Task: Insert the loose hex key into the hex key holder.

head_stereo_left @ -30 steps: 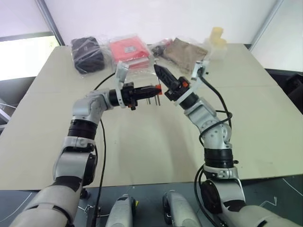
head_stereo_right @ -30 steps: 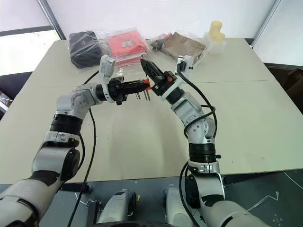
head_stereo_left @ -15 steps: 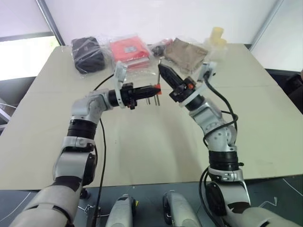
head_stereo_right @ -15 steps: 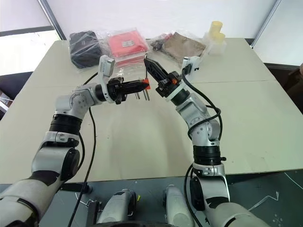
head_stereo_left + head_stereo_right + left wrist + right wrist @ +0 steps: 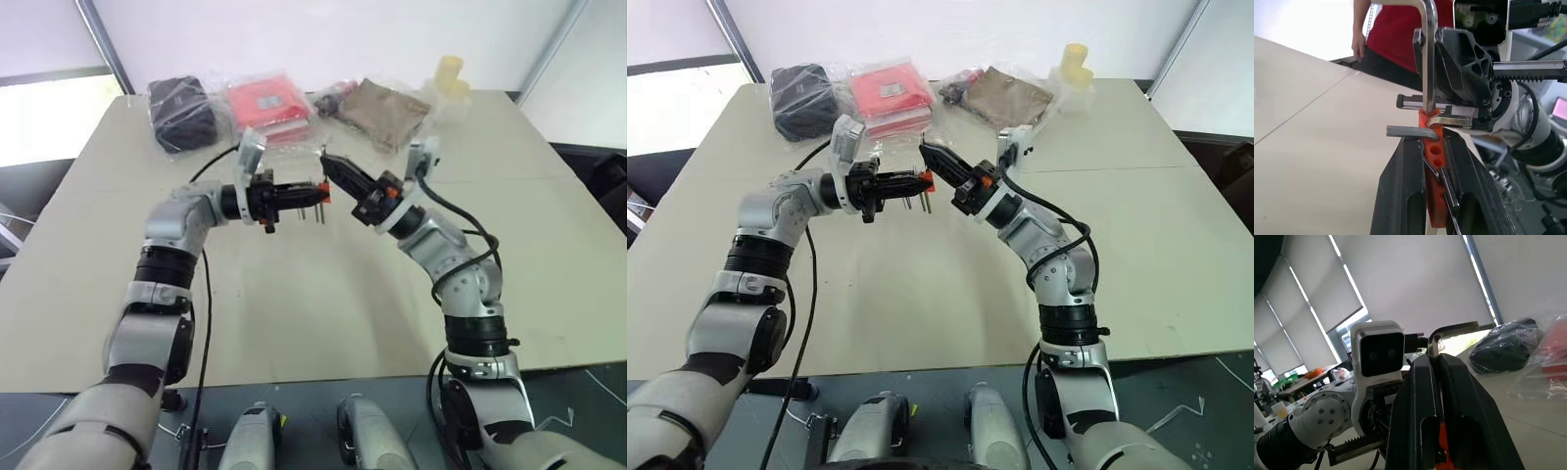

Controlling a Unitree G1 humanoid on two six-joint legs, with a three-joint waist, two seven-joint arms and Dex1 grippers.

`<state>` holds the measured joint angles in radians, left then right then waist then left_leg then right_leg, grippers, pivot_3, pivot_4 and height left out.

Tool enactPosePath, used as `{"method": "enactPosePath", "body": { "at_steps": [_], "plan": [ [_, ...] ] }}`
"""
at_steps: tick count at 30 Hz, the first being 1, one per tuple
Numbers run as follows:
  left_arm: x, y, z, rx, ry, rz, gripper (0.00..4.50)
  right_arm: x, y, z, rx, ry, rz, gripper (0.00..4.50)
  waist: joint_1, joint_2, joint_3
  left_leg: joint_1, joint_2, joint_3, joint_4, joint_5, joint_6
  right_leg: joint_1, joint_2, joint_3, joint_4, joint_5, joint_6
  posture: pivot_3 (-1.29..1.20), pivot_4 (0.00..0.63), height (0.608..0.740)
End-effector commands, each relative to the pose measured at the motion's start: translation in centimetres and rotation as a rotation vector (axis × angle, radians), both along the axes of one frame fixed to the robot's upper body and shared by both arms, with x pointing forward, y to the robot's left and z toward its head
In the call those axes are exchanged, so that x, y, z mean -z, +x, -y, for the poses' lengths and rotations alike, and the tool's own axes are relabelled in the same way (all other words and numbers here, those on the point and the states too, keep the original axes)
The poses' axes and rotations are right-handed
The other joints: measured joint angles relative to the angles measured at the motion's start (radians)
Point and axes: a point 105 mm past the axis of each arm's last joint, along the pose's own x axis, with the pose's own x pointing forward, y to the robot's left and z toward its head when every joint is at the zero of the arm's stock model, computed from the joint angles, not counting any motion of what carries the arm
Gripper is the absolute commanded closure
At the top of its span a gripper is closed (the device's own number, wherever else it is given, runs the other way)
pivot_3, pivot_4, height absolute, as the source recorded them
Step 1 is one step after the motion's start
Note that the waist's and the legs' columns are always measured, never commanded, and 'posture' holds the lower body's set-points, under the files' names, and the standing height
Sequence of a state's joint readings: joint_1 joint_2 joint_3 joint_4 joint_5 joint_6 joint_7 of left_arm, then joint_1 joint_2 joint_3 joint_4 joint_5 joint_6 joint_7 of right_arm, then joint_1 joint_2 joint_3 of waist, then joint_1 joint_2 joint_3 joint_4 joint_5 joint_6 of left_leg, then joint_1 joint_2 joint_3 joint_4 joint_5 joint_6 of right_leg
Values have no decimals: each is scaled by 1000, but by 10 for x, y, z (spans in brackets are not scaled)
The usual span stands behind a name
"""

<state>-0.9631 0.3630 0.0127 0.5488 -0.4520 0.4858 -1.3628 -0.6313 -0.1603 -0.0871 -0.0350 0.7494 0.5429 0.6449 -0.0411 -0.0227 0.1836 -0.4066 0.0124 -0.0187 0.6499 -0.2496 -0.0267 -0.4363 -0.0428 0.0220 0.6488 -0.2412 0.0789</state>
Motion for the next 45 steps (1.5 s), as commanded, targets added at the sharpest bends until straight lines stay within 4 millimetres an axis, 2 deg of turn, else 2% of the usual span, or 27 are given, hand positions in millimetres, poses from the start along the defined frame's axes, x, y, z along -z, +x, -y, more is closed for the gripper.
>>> {"method": "enactPosePath", "body": {
  "at_steps": [1,6,9,14,17,20,21,24,27,30,33,36,38,39,40,43,45],
  "plan": [
    [-32,-1,-1,3,-20,139,4500,3,1,0,-2,4,-20,4476,0,0,0,0,0,0,0,0,0,0,0,0,0,0,0,0,150,740],
    [-29,0,-3,1,-12,136,4500,2,2,5,16,20,-27,4476,0,0,0,0,0,0,0,0,0,0,0,0,0,0,0,0,150,740],
    [-26,1,-3,-2,-7,130,4500,-1,3,10,28,35,-26,3403,1,0,0,0,0,0,0,0,0,0,0,0,0,0,0,0,150,740],
    [-19,4,-7,-21,1,110,4500,0,2,20,49,-20,-14,998,1,0,0,0,0,0,0,0,0,0,0,0,0,0,0,0,150,740],
    [-17,4,-10,-32,9,107,4500,-5,-10,29,13,-33,-5,998,2,0,0,0,0,0,0,0,0,0,0,0,0,0,0,0,150,740],
    [-6,2,-17,-42,43,85,4500,0,-25,44,5,-169,25,998,4,0,0,0,0,0,0,0,0,0,0,0,0,0,0,0,150,740],
    [-2,1,-19,-44,51,72,4500,4,-29,47,4,-233,33,998,4,0,0,0,0,0,0,0,0,0,-1,0,-1,0,0,0,150,740],
    [15,-4,-30,-68,73,-13,4500,34,-43,52,-15,-557,78,998,1,0,0,0,-1,1,0,0,0,0,-1,0,-1,0,0,0,150,740],
    [24,-4,-39,-114,60,-128,4500,46,-48,56,-35,-700,106,998,-2,0,1,0,0,0,0,0,0,0,1,0,-1,0,0,0,150,740],
    [50,-12,-50,-145,133,-244,4500,57,-51,61,-60,-859,157,998,-2,0,1,0,0,-1,2,0,0,0,2,0,0,0,0,0,150,740],
    [71,-18,-60,-190,145,-410,4500,55,-48,59,-70,-865,186,998,-2,0,1,1,0,0,2,0,0,1,2,1,0,0,0,0,150,740],
    [79,-12,-65,-247,101,-511,4500,56,-45,56,-75,-859,198,998,7,-2,2,0,1,-1,3,0,0,1,2,1,0,0,0,0,150,740],
    [91,-7,-69,-287,90,-594,3555,57,-44,52,-84,-849,202,970,16,-2,2,-1,0,-2,6,0,0,2,2,-1,0,0,0,0,150,740],
    [98,-7,-71,-297,113,-600,3234,57,-44,51,-87,-843,204,970,22,-2,2,-1,0,-2,6,0,0,2,2,-1,0,0,0,0,150,740],
    [103,-7,-72,-303,138,-598,2729,57,-43,50,-88,-839,206,970,24,-2,2,-1,0,-2,7,0,0,3,2,-1,0,0,0,0,150,740],
    [105,-1,-79,-352,146,-593,1217,57,-43,48,-87,-833,209,970,28,-2,2,-1,0,-1,8,0,0,3,0,-1,0,0,0,0,150,740],
    [103,6,-91,-428,165,-537,182,56,-42,49,-80,-828,210,970,30,-2,2,-1,0,-2,8,0,0,3,0,-1,0,0,0,0,150,740]
  ]
}}
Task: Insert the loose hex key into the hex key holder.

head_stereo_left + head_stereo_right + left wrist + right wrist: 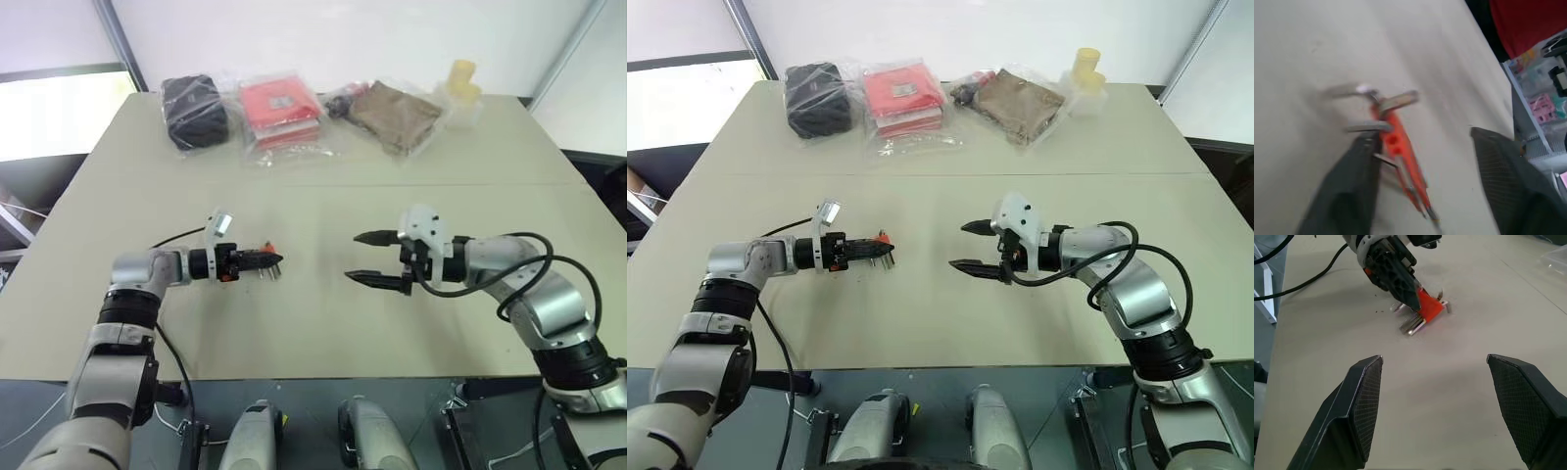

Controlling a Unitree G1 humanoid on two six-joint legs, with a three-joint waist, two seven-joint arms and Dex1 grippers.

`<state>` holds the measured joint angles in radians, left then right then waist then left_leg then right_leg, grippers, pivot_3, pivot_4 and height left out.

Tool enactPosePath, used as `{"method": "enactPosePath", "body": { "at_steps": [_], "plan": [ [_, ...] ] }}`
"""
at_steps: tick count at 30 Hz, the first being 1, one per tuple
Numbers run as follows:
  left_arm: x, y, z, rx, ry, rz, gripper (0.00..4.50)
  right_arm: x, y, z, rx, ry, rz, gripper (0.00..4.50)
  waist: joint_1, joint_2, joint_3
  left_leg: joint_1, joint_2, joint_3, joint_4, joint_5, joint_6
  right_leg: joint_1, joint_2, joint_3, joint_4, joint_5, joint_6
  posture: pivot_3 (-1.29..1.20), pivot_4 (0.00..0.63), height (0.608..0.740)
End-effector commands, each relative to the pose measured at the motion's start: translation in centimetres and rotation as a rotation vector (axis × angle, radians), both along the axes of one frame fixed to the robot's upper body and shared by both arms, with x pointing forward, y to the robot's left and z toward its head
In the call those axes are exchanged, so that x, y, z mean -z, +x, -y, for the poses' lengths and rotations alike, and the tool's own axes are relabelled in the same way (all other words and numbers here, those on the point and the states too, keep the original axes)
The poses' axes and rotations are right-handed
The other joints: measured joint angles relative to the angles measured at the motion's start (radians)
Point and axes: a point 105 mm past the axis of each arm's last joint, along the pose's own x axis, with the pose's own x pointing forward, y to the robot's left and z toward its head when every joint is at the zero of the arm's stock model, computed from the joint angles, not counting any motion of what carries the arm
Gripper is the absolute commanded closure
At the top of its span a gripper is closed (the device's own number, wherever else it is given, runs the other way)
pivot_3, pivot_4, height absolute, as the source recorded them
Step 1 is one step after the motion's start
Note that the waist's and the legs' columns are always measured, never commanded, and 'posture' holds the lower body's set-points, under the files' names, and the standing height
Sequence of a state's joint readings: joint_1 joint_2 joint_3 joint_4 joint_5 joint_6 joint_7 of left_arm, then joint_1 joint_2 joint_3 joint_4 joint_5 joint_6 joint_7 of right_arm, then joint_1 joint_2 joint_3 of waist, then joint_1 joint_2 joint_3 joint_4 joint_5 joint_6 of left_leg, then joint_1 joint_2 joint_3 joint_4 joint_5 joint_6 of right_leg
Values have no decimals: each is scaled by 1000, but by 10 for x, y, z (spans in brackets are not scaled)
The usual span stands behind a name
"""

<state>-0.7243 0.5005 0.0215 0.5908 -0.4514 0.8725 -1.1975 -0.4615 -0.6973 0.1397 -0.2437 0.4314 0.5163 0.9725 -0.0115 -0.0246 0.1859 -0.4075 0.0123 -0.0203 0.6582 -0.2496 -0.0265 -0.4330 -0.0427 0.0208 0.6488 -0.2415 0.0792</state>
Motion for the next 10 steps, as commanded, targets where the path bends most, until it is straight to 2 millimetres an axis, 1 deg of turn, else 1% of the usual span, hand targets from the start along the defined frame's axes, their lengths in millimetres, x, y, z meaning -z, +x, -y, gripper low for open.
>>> {"method": "enactPosePath", "body": {
  "at_steps": [1,3,4,6,7,10],
  "plan": [
    [-10,17,-26,-123,112,116,28,-14,1,0,-3,18,58,970,0,0,0,1,0,0,0,0,0,1,0,-1,0,0,0,0,150,740],
    [-9,21,-40,-173,189,176,28,-15,0,2,4,20,59,970,-4,0,0,1,0,-1,1,0,0,2,0,-1,0,0,0,0,150,740],
    [-11,25,-53,-234,229,194,28,-14,0,4,11,20,59,970,-6,0,0,2,0,-1,1,0,0,2,0,-1,0,0,0,0,150,740],
    [-19,28,-77,-319,331,294,28,-13,-1,9,29,19,57,970,-8,0,0,2,1,-1,1,0,0,2,0,-1,0,0,0,0,150,740],
    [-25,27,-85,-339,371,349,28,-13,0,11,39,21,57,970,-9,0,0,2,1,-1,0,0,0,2,0,-1,0,0,0,0,150,740],
    [-39,23,-91,-386,389,444,28,-14,3,15,75,49,60,970,-6,0,0,2,2,-2,-1,0,0,0,0,0,0,0,0,0,150,740]
  ]
}}
